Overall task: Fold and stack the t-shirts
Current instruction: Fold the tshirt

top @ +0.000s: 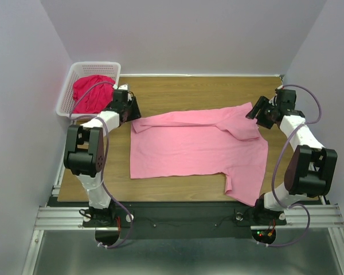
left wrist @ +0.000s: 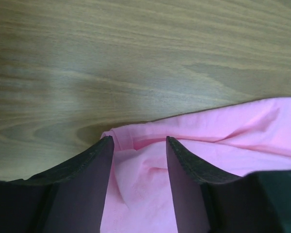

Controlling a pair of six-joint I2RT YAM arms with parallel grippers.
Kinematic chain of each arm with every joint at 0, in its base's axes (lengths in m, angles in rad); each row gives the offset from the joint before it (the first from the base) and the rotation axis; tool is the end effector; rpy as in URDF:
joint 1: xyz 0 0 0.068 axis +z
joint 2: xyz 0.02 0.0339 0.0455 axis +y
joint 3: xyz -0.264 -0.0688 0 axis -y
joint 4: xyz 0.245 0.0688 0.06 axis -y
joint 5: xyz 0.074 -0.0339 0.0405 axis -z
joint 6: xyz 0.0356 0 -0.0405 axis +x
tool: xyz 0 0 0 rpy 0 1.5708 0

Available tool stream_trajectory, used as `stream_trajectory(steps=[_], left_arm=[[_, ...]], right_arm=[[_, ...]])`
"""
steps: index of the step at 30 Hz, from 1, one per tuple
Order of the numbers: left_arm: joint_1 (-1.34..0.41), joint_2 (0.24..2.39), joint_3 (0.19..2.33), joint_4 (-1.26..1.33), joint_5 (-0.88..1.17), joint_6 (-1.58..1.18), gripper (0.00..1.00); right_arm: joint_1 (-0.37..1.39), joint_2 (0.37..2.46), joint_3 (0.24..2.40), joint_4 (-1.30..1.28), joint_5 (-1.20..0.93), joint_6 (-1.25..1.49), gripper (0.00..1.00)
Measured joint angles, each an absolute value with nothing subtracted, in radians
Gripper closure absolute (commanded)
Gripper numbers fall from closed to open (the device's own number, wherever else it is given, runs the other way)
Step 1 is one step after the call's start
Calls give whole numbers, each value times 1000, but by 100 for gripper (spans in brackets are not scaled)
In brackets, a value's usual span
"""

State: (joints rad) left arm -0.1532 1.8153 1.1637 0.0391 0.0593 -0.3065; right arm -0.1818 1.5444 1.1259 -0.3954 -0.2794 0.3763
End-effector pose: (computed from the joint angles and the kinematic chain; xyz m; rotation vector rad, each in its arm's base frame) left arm 0.3997 -0.0638 0.2058 -0.1347 2.1965 -0.3240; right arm 0.3318 -0.0510 0.2540 0.5280 2.3263 0.4253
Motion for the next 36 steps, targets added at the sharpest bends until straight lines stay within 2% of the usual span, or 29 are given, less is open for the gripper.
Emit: stream_trajectory(steps=[6, 7, 10, 14, 15, 16, 20, 23, 30, 36], left_arm=[[-164, 1841, 1175, 20, 111, -266, 57], [-168, 1841, 1178, 15, 117, -262, 64], [-173, 1841, 1179, 13, 125, -251, 69], [-177, 1841, 1179, 4, 128, -236, 68], [-177, 1841, 1179, 3, 128, -235, 66], [-177, 1841, 1179, 2, 127, -232, 59], [-177, 1841, 1178, 1, 107, -227, 48], [-177, 1841, 1178, 1, 78, -226, 46], [-177, 1842, 1178, -1, 55, -220, 60], [-178, 1850, 1179, -21, 55, -208, 78]], right_arm=[[-182, 1545, 1112, -401, -289, 377, 32], [-182, 1545, 1112, -400, -291, 377, 32], [-182, 1547, 1112, -401, -298, 377, 32], [-182, 1552, 1112, -400, -304, 377, 32], [-182, 1553, 1112, -401, -306, 377, 32], [-182, 1555, 1112, -401, -308, 377, 32], [-182, 1560, 1112, -400, -315, 377, 32], [-182, 1560, 1112, -400, -319, 378, 32], [-182, 1560, 1112, -400, -323, 378, 32], [-182, 1560, 1112, -400, -323, 378, 32]])
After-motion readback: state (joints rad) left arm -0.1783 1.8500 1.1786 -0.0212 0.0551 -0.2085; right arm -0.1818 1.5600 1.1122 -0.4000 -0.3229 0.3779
